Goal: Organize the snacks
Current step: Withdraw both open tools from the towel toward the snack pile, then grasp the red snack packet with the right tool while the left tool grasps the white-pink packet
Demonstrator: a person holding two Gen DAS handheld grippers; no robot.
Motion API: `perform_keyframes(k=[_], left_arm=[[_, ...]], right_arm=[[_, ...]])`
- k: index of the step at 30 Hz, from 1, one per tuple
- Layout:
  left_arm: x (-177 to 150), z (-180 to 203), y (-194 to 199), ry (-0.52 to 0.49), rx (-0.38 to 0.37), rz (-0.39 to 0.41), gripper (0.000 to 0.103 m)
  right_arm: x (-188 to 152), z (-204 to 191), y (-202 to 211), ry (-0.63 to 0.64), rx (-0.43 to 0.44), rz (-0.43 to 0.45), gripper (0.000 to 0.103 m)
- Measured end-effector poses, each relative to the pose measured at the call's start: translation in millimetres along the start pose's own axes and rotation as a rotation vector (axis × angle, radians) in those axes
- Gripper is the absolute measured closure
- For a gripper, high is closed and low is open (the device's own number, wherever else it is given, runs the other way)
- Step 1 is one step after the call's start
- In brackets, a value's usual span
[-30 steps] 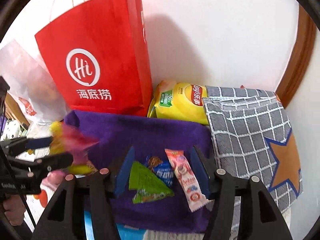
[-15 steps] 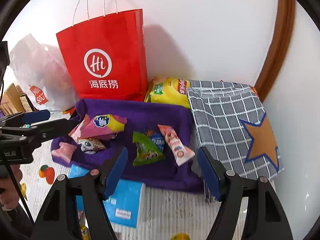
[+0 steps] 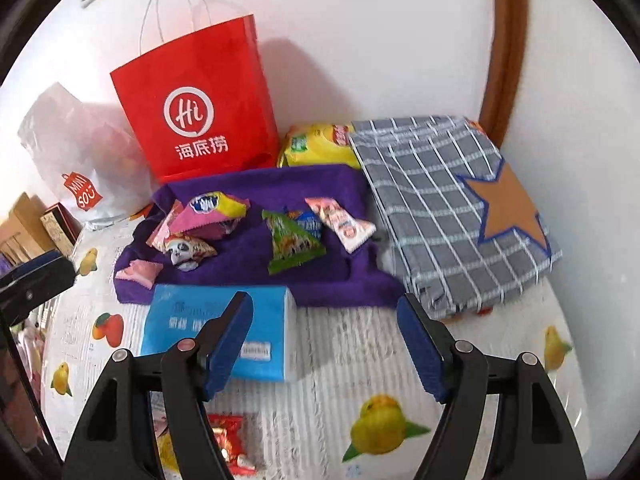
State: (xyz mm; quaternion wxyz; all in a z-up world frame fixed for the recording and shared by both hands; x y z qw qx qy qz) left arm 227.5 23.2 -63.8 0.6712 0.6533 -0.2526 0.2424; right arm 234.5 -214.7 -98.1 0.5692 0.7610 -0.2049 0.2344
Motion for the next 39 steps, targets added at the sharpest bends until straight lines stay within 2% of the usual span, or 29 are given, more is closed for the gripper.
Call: perform_keyframes(k=[10,14,18,25,27,30,35,39], left_arm=[[-42.0,-24.6,7.4,0.045,0.109,-0.022,0.010],[-55.5,-38.3,-0.3,0.057,0.160,-0.064,0.010],[-69.8,-51.2,-1.7,0.078,0.172,-0.078,0.010],[-89.1,-56.8,-4.3,0.102,0.163,-0.090,0.010],[-92.5,-57.2,-6.2,0.104,0.162,-0.099,0.010],[-97.1,-59.6,-7.8,0.109,0.158,-0.111,0.010],[-102.9,-64.7,-6.8,0.117,0.157,-0.116,0.010],[-108.6,-65.6,-9.3,0.121,0.147,-0.123,0.010]], right_arm=[[-39.8,-1.8,-1.0,0.056,0.011,-0.057,0.028],[-50.8,-5.1,-6.0,0.049,0.093,-0.047,0.026],[-62.4,-9.1,-13.5,0.031,0.125,-0.037,0.028],[-91.4,-33.1,-37.0,0.105,0.214,-0.128,0.050],[-106.1,-41.8,-47.9,0.135,0.261,-0.186,0.051],[-122.6,-53.7,-60.9,0.175,0.289,-0.250,0.054],[-135.0,-66.5,-71.0,0.199,0.306,-0.282,0.054],[-140.0,-69.7,-78.7,0.219,0.277,-0.273,0.054]])
Point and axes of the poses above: each gripper's, at about its wrist camera, not at the fingertips, and y roughly against the way its jaws point, z to its right, x to its top, the point moved 3 cm from there along -y, roughly the way its jaws point, and after that the axes turned 15 degrees about x, right-handed, at the moved point
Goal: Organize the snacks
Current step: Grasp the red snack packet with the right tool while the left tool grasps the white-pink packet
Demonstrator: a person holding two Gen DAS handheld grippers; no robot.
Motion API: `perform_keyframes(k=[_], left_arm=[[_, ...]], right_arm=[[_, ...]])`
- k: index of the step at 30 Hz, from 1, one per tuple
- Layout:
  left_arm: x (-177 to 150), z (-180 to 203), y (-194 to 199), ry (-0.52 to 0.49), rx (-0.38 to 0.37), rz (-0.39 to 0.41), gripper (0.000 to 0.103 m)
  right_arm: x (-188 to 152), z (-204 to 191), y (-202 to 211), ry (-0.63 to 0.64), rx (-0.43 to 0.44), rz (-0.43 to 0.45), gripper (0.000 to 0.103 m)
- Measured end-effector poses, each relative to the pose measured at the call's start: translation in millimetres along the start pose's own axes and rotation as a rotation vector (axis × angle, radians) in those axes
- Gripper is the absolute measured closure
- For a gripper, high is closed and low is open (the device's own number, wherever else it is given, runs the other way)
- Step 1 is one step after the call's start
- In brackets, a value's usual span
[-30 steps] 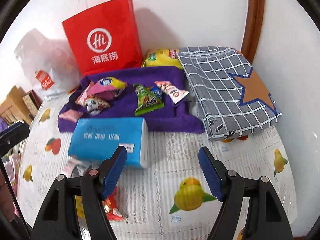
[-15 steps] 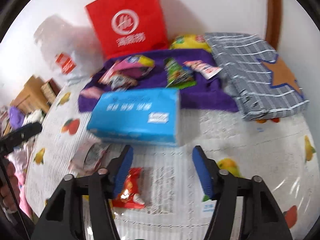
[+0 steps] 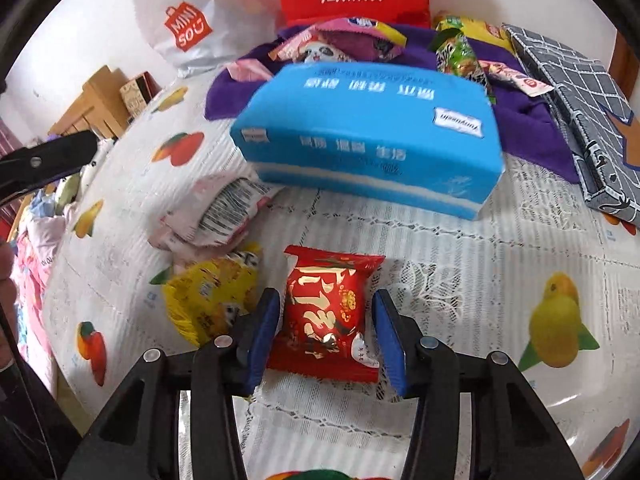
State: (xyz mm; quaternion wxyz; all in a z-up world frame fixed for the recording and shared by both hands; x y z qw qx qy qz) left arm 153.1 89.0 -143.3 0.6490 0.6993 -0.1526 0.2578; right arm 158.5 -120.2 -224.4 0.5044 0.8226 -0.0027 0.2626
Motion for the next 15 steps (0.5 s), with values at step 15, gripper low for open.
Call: perform_keyframes(k=[15], left_arm=[[-12.3,39.9,-50.2,-0.102,-0.001,-0.068,0.010]], right_arm=[[-5.2,65.1,46.4,-0.030,-0.244,0.152,0.065]])
Point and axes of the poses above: each gripper's, at about its wrist camera, not at the fingertips, and y roughly against the way its jaws point, z to its right, x to its top, the point moved 3 cm from there along -y, roughly the way its jaws point, and after that the axes turned 15 degrees about x, right-handed, at the moved point
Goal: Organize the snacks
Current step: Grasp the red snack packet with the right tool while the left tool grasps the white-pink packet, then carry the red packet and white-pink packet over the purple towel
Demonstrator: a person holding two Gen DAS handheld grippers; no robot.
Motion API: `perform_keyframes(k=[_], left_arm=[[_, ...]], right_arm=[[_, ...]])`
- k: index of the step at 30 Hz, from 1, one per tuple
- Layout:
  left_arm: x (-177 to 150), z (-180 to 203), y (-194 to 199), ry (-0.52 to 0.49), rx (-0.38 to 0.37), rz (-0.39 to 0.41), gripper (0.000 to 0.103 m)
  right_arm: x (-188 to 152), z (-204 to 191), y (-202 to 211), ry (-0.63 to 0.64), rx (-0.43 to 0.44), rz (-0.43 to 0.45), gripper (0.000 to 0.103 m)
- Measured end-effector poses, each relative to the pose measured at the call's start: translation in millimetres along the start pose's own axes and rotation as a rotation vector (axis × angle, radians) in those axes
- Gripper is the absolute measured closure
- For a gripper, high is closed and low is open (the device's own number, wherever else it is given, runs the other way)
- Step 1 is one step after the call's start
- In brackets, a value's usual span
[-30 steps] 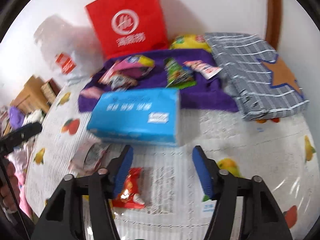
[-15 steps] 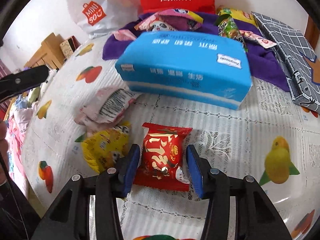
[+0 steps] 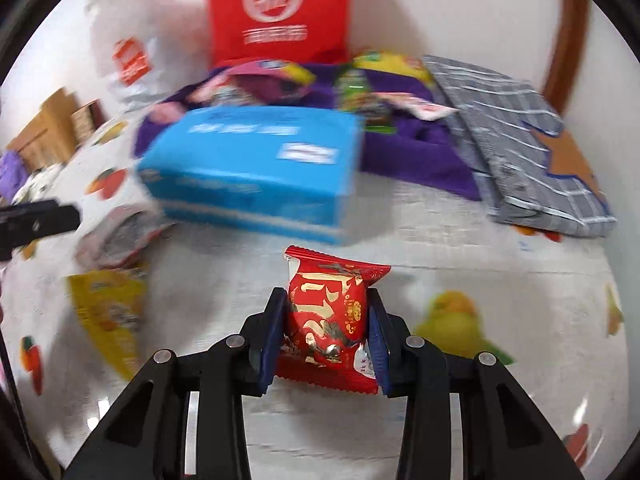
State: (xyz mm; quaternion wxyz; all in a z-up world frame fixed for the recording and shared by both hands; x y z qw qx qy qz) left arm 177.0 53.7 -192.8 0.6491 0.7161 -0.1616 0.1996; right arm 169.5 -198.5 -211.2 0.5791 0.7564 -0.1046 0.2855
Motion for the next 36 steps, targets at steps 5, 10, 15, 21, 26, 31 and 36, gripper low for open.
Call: perform_keyframes(k=[5,10,15,21,26,31,36], left_arm=[[0.4,16.1,-16.7,-0.049,0.012,-0.016,0.010],[-1.3,28.5,-32.8,-0.091,0.020,-0.041,0.010],[-4.9,36.2,-35.8,-0.124,0.061,-0.004,0.013],[-3.6,43.0,-29.9,-0.153,0.052,0.023,0.044],[-2.2,39.6,-25.4,-0.139,0.033,0.012,0.045],[-2.9,35.6,-14.7,-0.107,0.008,0.019,0.045],[-4.1,32.1,-2.2,-0.096,0.000,0.034,0.045]], right_arm=[[-4.8,15.5,-5.6,-0.037,0.010,0.006,0.064],[-3.8,13.0,-12.2,-0.017,-0.011,0.053,0.063],[-3.1,13.5,-9.5,-0.038,0.011,0.063,0.062],[-2.5,15.5,-11.0,-0.031,0.007,0.061,0.061],[-2.6,14.9,-10.6,-0.046,0.022,0.068,0.062],[-2.6,13.3,-11.1,-0.044,0.018,0.066,0.062],[-3.8,12.1,-8.1,-0.040,0.006,0.056,0.064]])
Point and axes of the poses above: each gripper's, at about its wrist camera, not at the fingertips, and y roughly against the way its jaws point, z to its right, x to its top, the point moved 3 cm from there along -y, roughly the way its jaws point, and after that the axes turned 15 degrees about x, right-handed, at the moved point
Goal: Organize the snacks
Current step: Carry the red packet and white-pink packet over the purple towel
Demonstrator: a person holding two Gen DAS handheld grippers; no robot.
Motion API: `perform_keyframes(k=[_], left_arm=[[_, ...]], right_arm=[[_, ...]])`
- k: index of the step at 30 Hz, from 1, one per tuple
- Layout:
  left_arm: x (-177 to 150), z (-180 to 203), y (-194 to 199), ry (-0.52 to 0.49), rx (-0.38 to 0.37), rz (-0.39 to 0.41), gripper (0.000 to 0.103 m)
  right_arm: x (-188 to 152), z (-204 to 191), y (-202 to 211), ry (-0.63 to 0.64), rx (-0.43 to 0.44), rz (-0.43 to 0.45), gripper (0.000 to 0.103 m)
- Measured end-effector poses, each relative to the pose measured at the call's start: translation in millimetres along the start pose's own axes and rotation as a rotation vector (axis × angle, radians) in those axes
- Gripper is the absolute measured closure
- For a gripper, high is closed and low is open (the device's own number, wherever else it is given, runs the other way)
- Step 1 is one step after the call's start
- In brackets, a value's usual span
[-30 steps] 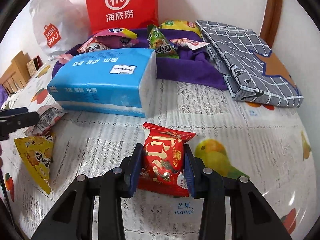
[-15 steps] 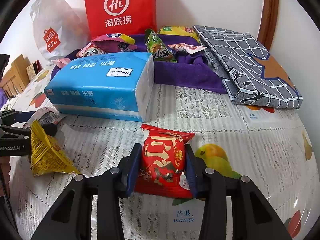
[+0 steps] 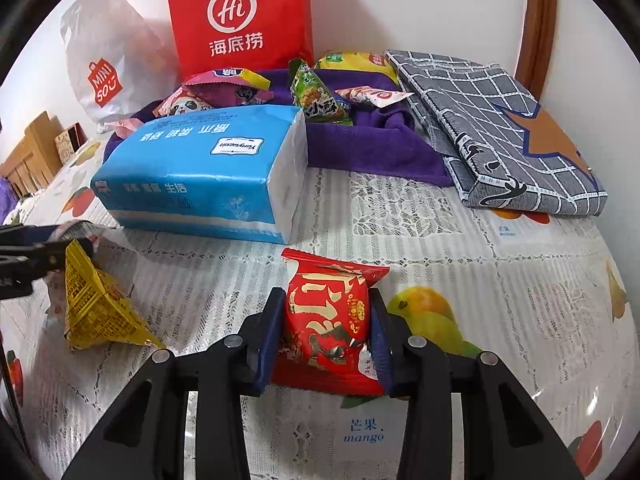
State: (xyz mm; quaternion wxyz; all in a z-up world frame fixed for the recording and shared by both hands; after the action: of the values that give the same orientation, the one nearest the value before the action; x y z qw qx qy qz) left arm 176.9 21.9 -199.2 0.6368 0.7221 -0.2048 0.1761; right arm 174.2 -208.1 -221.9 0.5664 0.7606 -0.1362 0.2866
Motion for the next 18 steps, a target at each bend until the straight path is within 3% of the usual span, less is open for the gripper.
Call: perform_keyframes(k=[5,18], left_arm=[[-1.7,-1.6,7.9,0.017,-0.012,0.006,0.045],[-4.3,-3.8,26.3,0.058,-0.059,0.016,0.045]], right_arm=[[-0.5,-0.5,11.9,-0.026,0.023,0.019,0.064],[7.8,-21.3,42.9,0.048,-0.001,0.068,0.064]])
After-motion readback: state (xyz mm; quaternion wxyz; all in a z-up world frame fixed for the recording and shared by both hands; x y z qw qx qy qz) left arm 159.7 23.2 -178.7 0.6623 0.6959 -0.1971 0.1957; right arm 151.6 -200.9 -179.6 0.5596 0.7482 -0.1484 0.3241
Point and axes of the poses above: each gripper's, at about its wrist camera, not at the fingertips, and y roughly against the way its jaws point, z to its right, x to its top, the point moved 3 cm from there along -y, roughly the way its jaws point, and after that the axes turned 15 degrees about x, right-handed, at the moved point
